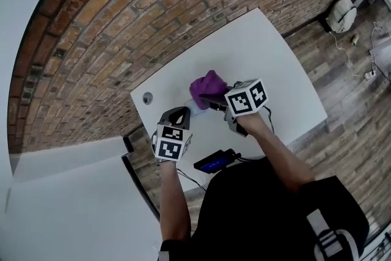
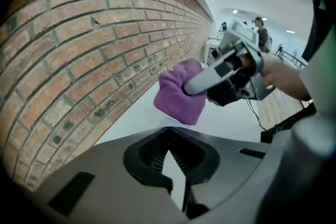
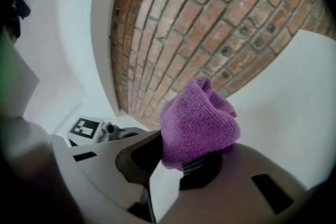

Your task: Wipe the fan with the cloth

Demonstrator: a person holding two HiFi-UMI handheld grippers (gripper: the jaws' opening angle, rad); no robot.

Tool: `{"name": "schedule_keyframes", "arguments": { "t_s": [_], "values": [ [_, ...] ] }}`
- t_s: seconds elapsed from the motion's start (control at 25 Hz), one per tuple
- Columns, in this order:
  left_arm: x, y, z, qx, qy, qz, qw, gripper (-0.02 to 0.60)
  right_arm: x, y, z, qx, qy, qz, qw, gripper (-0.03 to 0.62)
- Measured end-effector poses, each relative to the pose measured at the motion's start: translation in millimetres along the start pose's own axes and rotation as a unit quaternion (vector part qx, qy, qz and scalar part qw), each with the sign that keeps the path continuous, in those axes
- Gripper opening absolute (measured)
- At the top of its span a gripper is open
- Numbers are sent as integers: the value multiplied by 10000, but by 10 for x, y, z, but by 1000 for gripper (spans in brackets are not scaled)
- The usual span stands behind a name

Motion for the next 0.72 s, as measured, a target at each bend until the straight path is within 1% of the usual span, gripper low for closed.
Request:
{"name": "schedule_keyframes", "arguments": {
  "t_s": [0.04,0.08,0.16,0.2,0.32,0.4,0.44,0.48,0.56,0.6,0.64,0.72],
  "values": [
    [31,-10,19,210,44,-83,9997,2,70,35,-119,-166,192,-57,9997,66],
    [54,-23,28,369,96,-136,9992,1,154,21,-190,-331,255,-210,9989,66],
    [63,-34,35,500,160,-180,9985,1,312,-110,-178,-572,64,-558,9968,66],
    [59,-32,36,516,177,-187,9983,0,356,-181,-122,-575,-29,-579,9967,66],
    [55,-28,41,478,174,-222,9985,0,313,-280,77,-108,-35,-116,9999,66],
    [65,-20,35,475,177,-183,9985,0,255,-333,241,98,-170,22,9998,66],
    [67,-17,28,486,186,-160,9985,0,246,-393,352,182,-296,-35,9994,66],
    [67,-15,22,493,190,-143,9985,0,246,-484,481,248,-482,-211,9983,66],
    [62,-23,23,479,177,-147,9986,0,225,-697,726,343,-962,-672,9925,66],
    [57,-30,27,457,167,-175,9987,0,185,-757,796,441,-1126,-731,9900,66],
    [52,-32,30,427,156,-206,9988,0,130,-755,812,566,-1178,-625,9894,65],
    [51,-29,26,389,147,-215,9989,0,29,-595,676,668,-995,-186,9926,66]
  ]
}}
Point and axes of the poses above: the fingertips, and each gripper's own axes: x forward along the fingers, z to its right, y out of its top, the point moved 6 cm from there along -x, backward along the fingers, and after that the axes turned 6 degrees about y, right-handed, at the moved point
